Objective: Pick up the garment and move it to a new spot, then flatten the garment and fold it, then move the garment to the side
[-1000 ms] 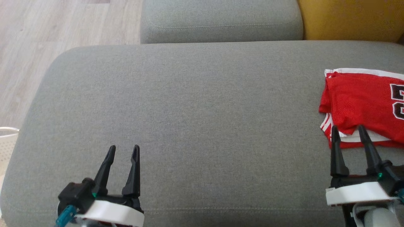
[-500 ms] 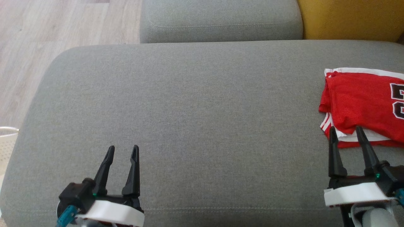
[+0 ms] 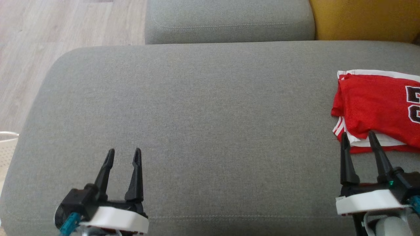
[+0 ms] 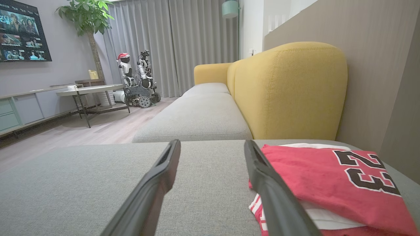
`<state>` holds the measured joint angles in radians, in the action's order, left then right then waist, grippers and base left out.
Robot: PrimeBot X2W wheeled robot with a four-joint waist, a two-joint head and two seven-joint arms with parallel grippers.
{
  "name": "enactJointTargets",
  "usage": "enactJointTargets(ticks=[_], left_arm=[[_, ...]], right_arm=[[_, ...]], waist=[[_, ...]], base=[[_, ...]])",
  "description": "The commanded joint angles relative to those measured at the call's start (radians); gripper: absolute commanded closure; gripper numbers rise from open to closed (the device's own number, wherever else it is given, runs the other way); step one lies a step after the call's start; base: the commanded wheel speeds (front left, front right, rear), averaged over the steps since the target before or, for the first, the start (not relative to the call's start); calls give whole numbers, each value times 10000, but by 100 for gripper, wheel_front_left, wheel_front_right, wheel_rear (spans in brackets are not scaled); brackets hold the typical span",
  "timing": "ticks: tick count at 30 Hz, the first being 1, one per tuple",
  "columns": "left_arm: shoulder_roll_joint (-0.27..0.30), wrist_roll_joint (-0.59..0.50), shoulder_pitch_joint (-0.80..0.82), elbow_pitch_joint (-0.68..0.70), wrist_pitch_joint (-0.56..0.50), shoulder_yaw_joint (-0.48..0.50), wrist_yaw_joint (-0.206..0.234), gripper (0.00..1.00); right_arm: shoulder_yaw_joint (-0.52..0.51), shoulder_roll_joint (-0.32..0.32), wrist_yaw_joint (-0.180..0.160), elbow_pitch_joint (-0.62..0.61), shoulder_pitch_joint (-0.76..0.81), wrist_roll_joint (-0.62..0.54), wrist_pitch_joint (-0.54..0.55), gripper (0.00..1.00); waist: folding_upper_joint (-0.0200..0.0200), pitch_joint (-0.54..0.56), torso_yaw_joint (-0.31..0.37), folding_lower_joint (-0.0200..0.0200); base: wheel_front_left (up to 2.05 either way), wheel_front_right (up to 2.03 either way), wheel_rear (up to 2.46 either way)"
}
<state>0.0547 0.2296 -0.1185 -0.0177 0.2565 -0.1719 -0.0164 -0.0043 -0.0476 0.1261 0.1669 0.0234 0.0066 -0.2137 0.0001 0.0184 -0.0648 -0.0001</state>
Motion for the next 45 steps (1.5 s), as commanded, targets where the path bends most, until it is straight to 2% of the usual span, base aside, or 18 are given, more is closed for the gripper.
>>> enactJointTargets(ticks=[1, 9, 13, 18, 21, 23, 26, 27, 31, 45], left_arm=[[-45, -159, 530, 453, 53, 411, 80, 0], [-45, -918, 526, 731, 53, 310, 483, 0], [-45, -751, 459, 860, 53, 308, 635, 0], [-45, -4, 363, 603, 53, 390, 375, 0], [-45, 507, 333, 573, 53, 559, 128, 0], [-45, 770, 313, 657, 53, 621, -190, 0], [-45, 931, 240, 642, 53, 804, -307, 0], [-21, 927, -29, 296, 2, 449, -288, 100], [-30, 1035, -217, -283, -13, 426, -284, 100], [61, 2578, 52, -500, -330, 577, -372, 100]], right_arm=[[271, -26, 46, -276, -228, 69, -30, 0], [318, -26, 46, -273, -211, 84, 4, 0], [317, -26, 46, -277, -233, 105, 11, 0], [340, -26, 46, -277, -239, 140, 44, 0], [365, -26, 46, -287, -225, 164, 61, 0], [379, -26, 46, -290, -225, 169, 71, 0], [394, -26, 46, -291, -223, 167, 79, 0], [108, 0, 0, 8, 1, 83, 92, 100], [109, 4, 0, 552, 127, 140, 97, 100], [33, -45, 5, 574, -31, 1985, 408, 100]], waist=[[-1, -1, 3, 1], [-1, -15, 49, 1], [-1, -15, 59, 1], [-1, 1, 75, 1], [-1, 13, 80, 1], [-1, 17, 86, 1], [-1, 27, 97, 1], [-1, 28, 98, 1], [-1, 30, 105, 1], [-1, 2, 166, 1]], base=[[0, 0, 0], [0, 0, 0], [0, 0, 0], [0, 0, 0], [0, 0, 0], [0, 0, 0], [0, 0, 0], [0, 0, 0], [0, 0, 0], [0, 0, 0]])
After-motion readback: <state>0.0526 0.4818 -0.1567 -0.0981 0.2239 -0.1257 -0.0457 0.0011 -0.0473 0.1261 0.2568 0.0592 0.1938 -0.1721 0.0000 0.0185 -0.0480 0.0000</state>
